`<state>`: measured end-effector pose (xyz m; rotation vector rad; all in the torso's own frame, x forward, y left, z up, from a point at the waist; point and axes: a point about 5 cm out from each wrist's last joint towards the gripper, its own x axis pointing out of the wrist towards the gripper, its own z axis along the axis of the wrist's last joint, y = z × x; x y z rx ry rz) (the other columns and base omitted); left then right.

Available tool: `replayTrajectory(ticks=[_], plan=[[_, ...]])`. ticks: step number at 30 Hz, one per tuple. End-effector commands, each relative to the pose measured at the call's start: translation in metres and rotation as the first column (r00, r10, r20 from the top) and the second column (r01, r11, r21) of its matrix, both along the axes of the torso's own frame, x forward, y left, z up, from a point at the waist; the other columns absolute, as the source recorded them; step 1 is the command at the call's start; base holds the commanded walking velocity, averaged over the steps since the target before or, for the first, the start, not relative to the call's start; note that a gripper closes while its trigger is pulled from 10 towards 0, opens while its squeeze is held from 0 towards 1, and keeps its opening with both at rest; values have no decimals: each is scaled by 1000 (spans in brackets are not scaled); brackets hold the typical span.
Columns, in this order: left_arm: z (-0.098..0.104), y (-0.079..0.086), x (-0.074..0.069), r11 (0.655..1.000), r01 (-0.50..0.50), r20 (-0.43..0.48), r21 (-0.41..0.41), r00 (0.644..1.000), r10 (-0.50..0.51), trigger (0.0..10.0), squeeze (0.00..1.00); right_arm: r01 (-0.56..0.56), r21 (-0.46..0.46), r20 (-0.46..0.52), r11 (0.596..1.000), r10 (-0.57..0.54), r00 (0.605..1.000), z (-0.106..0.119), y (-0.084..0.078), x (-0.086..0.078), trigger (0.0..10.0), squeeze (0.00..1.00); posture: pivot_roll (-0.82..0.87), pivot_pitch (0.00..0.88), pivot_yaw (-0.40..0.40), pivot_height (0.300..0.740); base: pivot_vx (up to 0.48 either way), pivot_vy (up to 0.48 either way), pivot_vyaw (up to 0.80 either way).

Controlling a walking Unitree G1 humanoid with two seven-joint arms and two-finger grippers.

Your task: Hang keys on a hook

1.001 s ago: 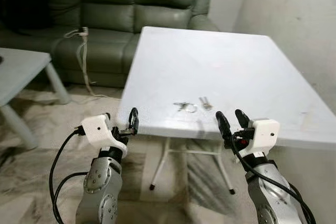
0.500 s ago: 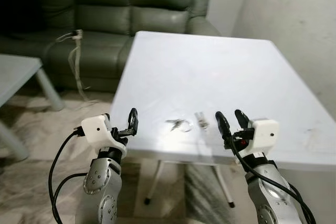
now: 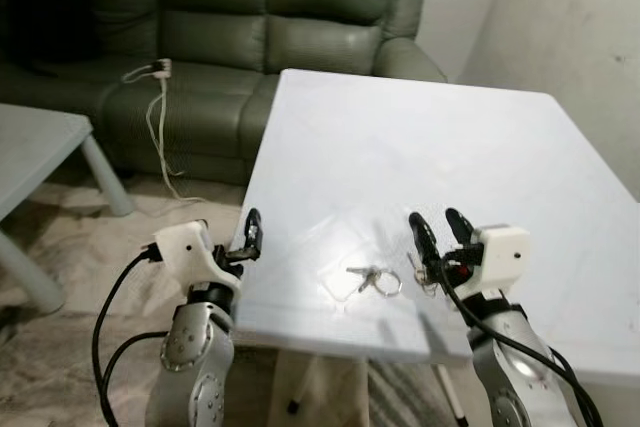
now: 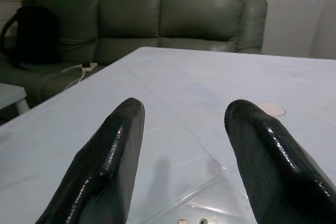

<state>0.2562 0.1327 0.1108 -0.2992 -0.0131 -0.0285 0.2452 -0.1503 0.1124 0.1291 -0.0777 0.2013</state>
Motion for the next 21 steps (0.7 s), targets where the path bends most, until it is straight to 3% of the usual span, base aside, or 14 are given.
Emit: replayTrajectory(ticks=[1, 13, 17, 20, 21], plan=[[2, -8, -1, 999, 5, 5, -31, 1000, -5, 10000, 0, 7, 19, -5, 1000, -7, 1000, 1, -5, -1, 10000, 1000, -7, 0, -97, 740, 0, 0, 0], [1, -11, -4, 1000, 25, -7, -12, 1000, -25, 10000, 0, -32, 41, -10, 999, 32, 999, 1, -4, -4, 10000, 1000, -7, 0, -97, 740, 0, 0, 0], [-1, -14, -6, 998, 64, -8, 23, 998, -64, 10000, 0, -37, 32, -14, 999, 38, 999, 1, -5, -4, 10000, 1000, -7, 0, -96, 740, 0, 0, 0], [-4, -19, -9, 987, 128, -16, 93, 992, -127, 10000, 0, -35, -12, -38, 999, 35, 999, -2, -5, -3, 10000, 1000, -7, 0, -95, 740, 0, 0, 0], [-6, -22, -11, 981, 159, -22, 113, 987, -157, 10000, 0, -41, -28, -51, 999, 40, 998, -4, -5, -3, 10000, 714, -8, 1, -94, 740, 0, 0, 0]])
